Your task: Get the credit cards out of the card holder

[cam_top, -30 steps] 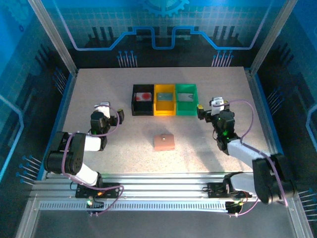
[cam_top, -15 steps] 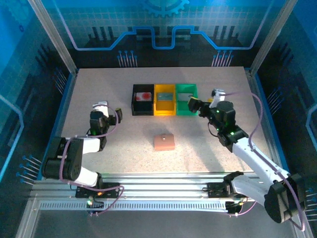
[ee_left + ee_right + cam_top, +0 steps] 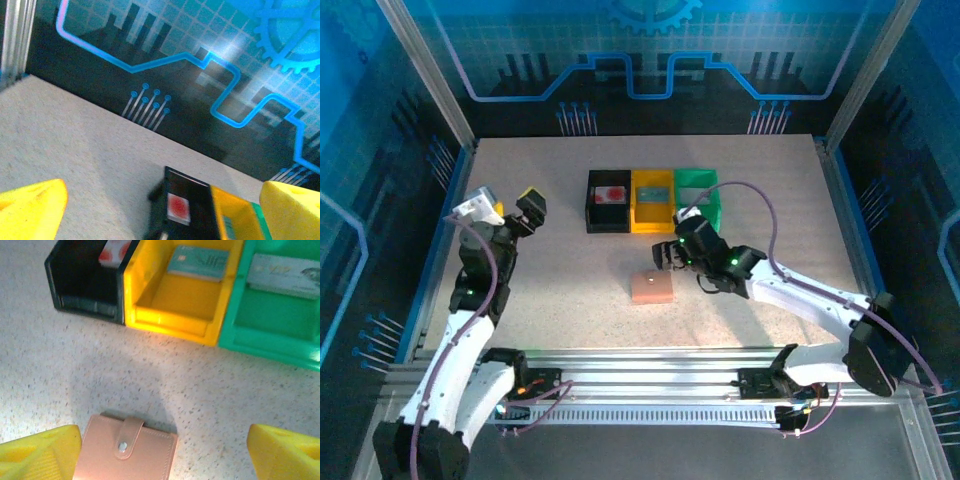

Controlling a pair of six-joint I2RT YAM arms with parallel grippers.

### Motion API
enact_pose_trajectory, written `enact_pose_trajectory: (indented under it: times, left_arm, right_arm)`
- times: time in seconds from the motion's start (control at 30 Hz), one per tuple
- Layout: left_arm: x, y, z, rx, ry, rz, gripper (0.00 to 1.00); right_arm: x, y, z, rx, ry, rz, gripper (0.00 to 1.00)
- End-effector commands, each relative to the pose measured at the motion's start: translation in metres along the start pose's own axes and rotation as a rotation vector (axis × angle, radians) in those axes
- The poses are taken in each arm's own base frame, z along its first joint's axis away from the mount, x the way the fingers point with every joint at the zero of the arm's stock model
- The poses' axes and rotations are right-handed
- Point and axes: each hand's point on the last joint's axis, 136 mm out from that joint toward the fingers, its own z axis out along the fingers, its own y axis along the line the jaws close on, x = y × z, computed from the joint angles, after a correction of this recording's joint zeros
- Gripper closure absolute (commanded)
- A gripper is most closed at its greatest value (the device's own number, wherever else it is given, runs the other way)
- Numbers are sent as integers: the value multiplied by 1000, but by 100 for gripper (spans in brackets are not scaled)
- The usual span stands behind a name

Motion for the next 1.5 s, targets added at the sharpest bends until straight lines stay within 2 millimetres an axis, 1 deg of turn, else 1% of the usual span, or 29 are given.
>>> enact_pose_trajectory:
  times: [0.0, 0.07, 0.13, 0.27, 0.33, 0.43, 0.5, 0.53, 0.67, 0.8, 0.9, 0.97, 1.1, 1.33, 1.47]
  left_arm:
    - [33, 0, -18, -29, 202, -236, 1]
    - [40, -8, -25, 7, 258, -232, 1]
    - [50, -9, -32, 12, 307, -231, 1]
    - [72, 0, -50, -37, 363, -252, 1]
    - [83, 3, -57, -59, 397, -249, 1]
    - [106, 5, -64, -88, 487, -228, 1]
    - [119, 7, -69, -105, 525, -210, 1]
    - [126, 8, -72, -114, 537, -194, 1]
    - [149, 18, -82, -168, 584, -150, 1]
    - [168, 21, -86, -192, 640, -104, 1]
    - [179, 25, -88, -230, 671, -51, 1]
    - [187, 23, -88, -233, 686, -28, 1]
    - [197, 16, -88, -223, 694, 24, 1]
    - [215, 6, -91, -204, 718, 103, 1]
    - [225, 2, -92, -207, 727, 144, 1]
  right_arm:
    - [21, 13, 3, 32, 96, -23, 17]
    - [36, 24, 8, 28, 132, -50, 20]
    - [49, 31, 13, 40, 153, -67, 21]
    - [74, 41, 29, 28, 224, -71, 28]
    - [82, 46, 36, 20, 246, -78, 30]
    - [89, 50, 44, 20, 270, -97, 33]
    - [89, 52, 47, 15, 277, -102, 37]
    - [88, 53, 48, 14, 276, -102, 40]
    - [87, 61, 52, -19, 289, -99, 50]
    - [89, 59, 58, -8, 313, -99, 54]
    - [90, 57, 64, -27, 330, -60, 54]
    - [91, 56, 69, -48, 353, -28, 54]
    - [90, 55, 75, -70, 373, 12, 55]
    - [91, 38, 86, -24, 387, 40, 56]
    - [94, 37, 91, -14, 396, 42, 59]
